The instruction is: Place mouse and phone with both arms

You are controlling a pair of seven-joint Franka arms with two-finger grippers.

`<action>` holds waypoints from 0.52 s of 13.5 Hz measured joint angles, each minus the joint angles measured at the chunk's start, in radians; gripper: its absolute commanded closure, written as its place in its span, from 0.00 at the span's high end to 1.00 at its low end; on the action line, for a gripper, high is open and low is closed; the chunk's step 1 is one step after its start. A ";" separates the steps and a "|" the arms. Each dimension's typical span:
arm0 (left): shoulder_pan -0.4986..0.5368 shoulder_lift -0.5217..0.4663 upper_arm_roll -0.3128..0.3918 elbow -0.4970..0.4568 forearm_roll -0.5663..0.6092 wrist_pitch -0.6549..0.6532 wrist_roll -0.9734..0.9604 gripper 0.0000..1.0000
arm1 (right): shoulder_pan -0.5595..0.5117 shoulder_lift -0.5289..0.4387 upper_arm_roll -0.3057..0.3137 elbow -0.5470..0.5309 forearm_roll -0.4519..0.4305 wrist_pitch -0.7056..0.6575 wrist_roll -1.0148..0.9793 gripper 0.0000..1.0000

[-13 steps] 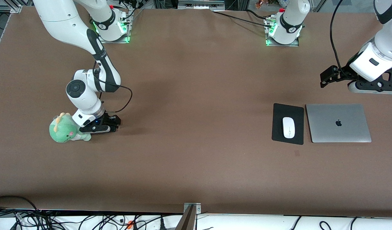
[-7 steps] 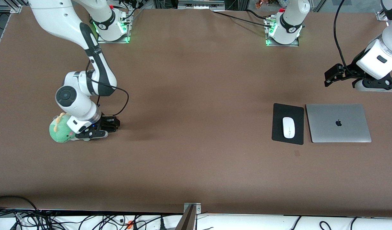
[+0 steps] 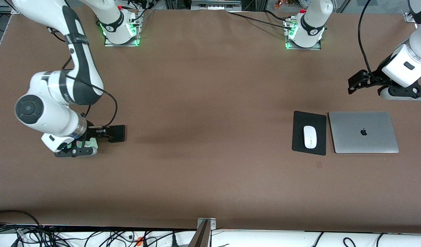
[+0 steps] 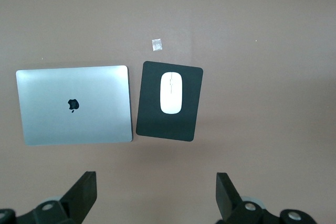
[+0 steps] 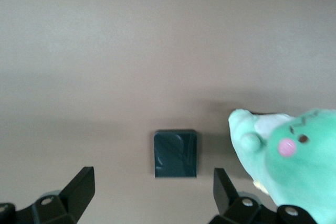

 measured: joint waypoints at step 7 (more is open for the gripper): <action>0.000 0.001 0.000 0.004 0.000 -0.001 0.000 1.00 | -0.001 -0.114 -0.001 0.137 0.000 -0.227 0.037 1.00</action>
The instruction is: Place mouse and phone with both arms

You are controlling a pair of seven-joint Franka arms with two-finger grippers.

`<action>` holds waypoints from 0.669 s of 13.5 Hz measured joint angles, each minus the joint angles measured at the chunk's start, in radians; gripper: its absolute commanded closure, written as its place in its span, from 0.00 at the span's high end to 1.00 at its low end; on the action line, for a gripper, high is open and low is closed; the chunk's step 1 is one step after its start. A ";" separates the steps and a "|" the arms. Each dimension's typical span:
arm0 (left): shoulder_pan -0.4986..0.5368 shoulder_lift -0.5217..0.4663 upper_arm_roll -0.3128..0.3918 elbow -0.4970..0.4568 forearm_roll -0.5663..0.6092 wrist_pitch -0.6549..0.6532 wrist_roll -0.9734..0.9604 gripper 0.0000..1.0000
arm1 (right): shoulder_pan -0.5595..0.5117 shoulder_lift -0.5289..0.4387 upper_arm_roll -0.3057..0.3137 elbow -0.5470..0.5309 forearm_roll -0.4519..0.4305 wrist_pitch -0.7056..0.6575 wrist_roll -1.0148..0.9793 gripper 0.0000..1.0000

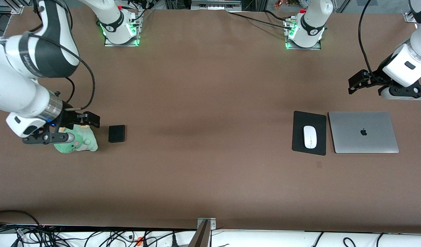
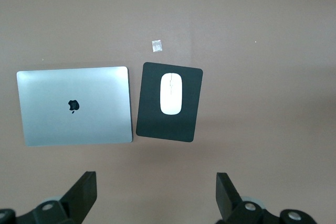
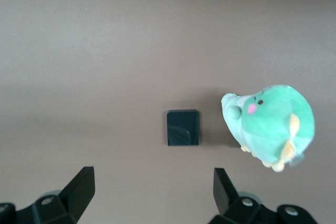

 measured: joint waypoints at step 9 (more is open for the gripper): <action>0.000 0.001 0.000 0.003 0.000 0.000 0.000 1.00 | -0.034 -0.019 -0.021 0.139 0.000 -0.127 0.018 1.00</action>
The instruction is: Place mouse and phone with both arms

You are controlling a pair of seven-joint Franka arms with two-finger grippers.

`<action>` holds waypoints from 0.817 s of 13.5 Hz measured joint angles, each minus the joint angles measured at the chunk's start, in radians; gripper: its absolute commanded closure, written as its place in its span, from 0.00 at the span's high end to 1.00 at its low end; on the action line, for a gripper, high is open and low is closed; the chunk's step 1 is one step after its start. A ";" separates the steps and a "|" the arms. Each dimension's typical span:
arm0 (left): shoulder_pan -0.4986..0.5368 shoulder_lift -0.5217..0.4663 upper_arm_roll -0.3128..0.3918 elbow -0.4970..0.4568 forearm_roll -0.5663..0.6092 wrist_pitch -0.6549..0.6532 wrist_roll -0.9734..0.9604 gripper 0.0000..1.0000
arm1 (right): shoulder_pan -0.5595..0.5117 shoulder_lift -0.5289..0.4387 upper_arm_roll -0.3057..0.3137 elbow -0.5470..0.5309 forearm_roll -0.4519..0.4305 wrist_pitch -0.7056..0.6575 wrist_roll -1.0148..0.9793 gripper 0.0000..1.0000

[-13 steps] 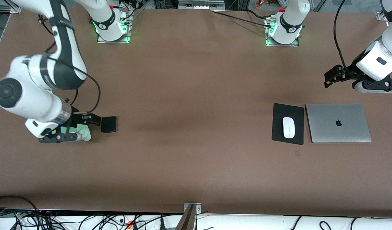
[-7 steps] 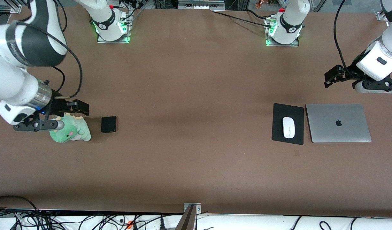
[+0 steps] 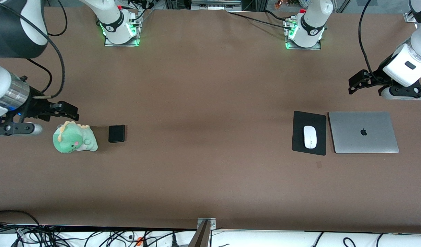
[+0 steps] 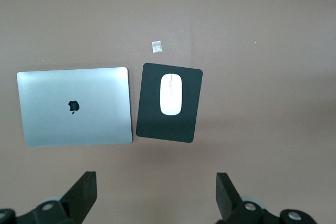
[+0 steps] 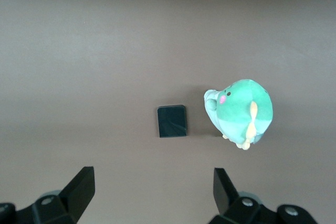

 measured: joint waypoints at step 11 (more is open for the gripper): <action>-0.001 0.002 -0.003 0.023 -0.011 -0.020 0.000 1.00 | -0.232 -0.179 0.206 -0.137 -0.080 0.000 0.054 1.00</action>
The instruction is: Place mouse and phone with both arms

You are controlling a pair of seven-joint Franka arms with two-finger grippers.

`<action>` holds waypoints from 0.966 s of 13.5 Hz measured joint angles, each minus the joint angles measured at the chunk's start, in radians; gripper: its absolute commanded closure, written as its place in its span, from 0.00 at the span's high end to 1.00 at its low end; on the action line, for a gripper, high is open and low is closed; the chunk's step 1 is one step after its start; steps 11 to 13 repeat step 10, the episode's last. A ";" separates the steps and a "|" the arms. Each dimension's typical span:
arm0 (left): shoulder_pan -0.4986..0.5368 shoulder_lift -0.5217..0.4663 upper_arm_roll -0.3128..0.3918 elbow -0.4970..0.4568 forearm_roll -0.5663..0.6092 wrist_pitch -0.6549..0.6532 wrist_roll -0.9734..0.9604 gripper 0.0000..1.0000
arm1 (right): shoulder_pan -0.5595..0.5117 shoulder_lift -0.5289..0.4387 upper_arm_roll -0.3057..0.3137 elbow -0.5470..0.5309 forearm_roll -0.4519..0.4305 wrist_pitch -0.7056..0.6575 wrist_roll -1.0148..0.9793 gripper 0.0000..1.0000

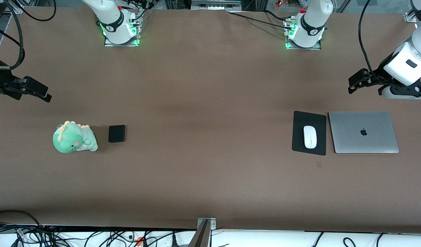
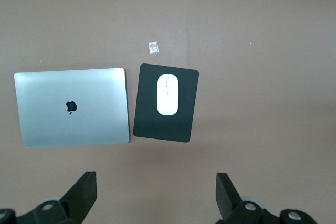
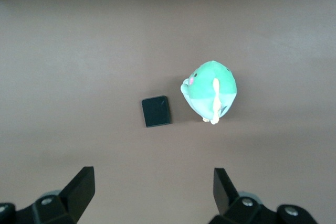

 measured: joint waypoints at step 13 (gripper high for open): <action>0.000 0.015 -0.002 0.022 0.000 -0.018 0.000 1.00 | -0.006 0.005 0.001 -0.011 -0.003 0.001 0.000 1.00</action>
